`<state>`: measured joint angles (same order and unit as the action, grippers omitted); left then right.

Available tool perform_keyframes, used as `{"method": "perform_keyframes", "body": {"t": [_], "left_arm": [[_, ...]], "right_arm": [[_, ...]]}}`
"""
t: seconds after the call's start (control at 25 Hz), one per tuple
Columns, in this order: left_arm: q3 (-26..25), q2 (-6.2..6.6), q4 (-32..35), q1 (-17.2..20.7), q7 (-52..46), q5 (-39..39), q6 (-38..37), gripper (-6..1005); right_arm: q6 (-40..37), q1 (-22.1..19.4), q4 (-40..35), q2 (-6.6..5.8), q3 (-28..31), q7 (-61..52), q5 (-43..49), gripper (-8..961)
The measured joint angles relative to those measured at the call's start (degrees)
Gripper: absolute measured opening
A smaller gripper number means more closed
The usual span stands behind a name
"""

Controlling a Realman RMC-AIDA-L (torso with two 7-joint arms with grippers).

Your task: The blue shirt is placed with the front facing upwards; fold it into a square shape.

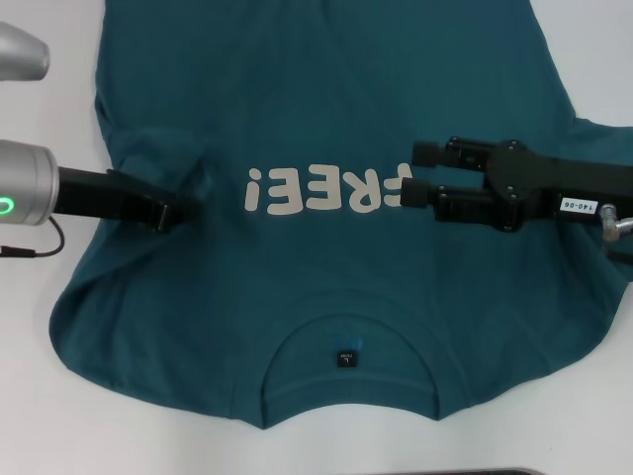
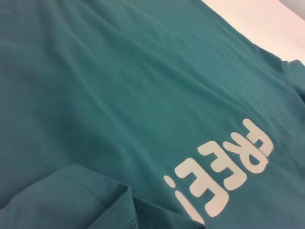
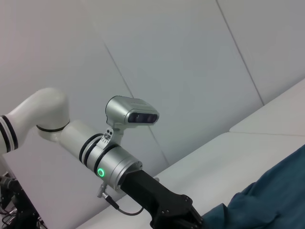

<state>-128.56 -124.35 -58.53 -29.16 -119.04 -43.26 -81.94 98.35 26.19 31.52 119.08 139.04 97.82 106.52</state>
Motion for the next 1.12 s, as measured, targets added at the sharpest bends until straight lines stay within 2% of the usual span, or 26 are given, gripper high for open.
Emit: {"method": "perform_keyframes", "body": {"t": [0.76,1.0,1.12], "left_arm": [[2.78,0.33,2.23,-0.89,-1.26,-1.48,0.01,56],[2.4,0.35,0.93,-0.73,-1.3,-1.48,0.15,229],[2.25,0.37,0.32,-0.3,-1.3,-1.38,1.83,363]], "right_arm": [[-0.09,0.09,0.12,0.0,0.0,0.09,0.0,764],[-0.09,0.26,0.26,0.0,0.0,0.09,0.0,764],[-0.09,0.27,0.29,0.0,0.0,0.09,0.0,764]]}}
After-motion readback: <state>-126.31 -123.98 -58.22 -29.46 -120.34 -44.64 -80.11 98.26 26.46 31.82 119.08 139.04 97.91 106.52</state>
